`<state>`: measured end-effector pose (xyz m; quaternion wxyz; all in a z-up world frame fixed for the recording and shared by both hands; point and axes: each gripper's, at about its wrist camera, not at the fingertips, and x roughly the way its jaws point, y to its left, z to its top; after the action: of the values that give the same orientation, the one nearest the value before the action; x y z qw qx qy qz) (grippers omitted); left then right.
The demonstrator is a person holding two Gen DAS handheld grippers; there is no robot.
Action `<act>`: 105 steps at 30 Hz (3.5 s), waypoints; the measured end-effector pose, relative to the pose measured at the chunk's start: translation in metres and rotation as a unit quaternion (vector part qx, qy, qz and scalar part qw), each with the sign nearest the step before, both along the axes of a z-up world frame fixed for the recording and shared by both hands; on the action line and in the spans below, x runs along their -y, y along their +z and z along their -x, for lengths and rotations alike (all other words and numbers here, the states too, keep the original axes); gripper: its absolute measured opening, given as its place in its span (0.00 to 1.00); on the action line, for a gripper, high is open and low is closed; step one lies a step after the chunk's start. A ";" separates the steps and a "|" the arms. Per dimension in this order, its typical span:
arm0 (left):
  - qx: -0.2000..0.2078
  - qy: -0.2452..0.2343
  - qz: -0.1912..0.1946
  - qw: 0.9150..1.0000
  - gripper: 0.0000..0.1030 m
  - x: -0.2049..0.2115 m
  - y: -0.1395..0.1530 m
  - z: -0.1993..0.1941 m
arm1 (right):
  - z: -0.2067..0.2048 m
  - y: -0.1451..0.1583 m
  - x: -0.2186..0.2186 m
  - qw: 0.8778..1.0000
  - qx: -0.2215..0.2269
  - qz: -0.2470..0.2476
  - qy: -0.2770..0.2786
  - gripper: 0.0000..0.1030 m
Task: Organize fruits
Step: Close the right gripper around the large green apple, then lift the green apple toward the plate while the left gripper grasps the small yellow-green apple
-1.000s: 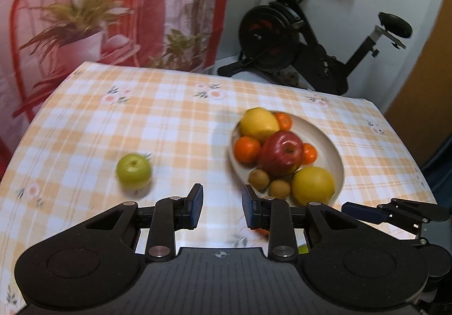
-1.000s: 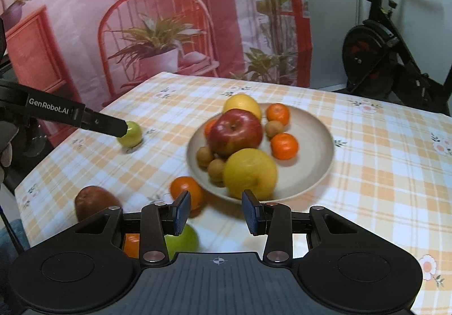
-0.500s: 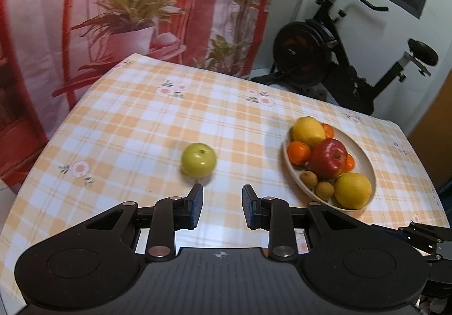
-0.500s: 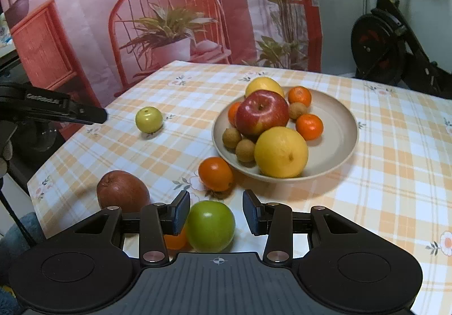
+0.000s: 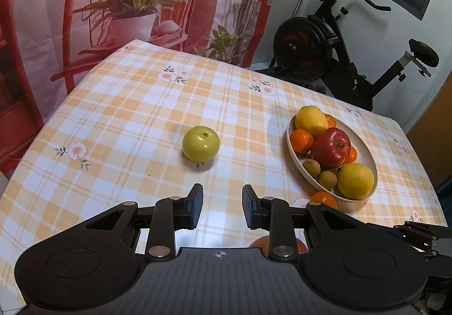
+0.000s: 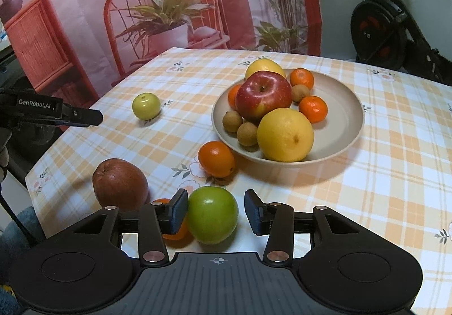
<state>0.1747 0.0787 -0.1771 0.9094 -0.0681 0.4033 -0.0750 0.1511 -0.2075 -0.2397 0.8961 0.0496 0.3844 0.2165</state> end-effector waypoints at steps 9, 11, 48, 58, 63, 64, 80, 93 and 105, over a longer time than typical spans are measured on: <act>-0.007 -0.010 0.007 1.000 0.31 0.002 -0.006 0.001 | -0.003 -0.005 -0.004 1.000 -0.019 -0.010 0.008 0.41; -0.008 -0.011 0.008 1.000 0.31 0.003 -0.007 0.001 | -0.003 -0.006 -0.005 1.000 -0.021 -0.011 0.010 0.41; -0.013 -0.017 0.003 1.000 0.35 0.008 -0.009 0.003 | -0.004 -0.009 -0.010 0.999 -0.030 -0.016 0.022 0.40; -0.009 -0.014 0.000 1.000 0.35 0.008 -0.004 0.004 | -0.002 -0.003 -0.002 1.000 -0.015 -0.011 0.011 0.40; 0.010 -0.018 -0.007 1.000 0.35 0.007 0.012 -0.003 | -0.002 0.005 0.006 1.000 0.004 -0.008 0.004 0.40; 0.016 -0.017 -0.006 1.000 0.35 0.006 0.017 -0.005 | -0.003 0.007 0.007 1.000 0.008 -0.007 0.003 0.40; 0.097 -0.016 -0.031 0.995 0.49 0.001 0.085 -0.053 | -0.018 0.052 0.040 0.996 0.081 0.001 -0.031 0.40; -0.027 -0.027 -0.064 0.997 0.53 -0.002 -0.015 -0.105 | -0.030 0.044 0.063 0.995 0.077 0.002 -0.062 0.40; -0.052 -0.031 -0.050 0.997 0.56 0.005 -0.033 -0.122 | -0.040 0.038 0.072 0.994 0.075 -0.001 -0.077 0.40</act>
<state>0.2965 0.0739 -0.2106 0.8868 -0.0134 0.4551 -0.0796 0.1907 -0.2793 -0.2019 0.9363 0.0637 0.3110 0.1499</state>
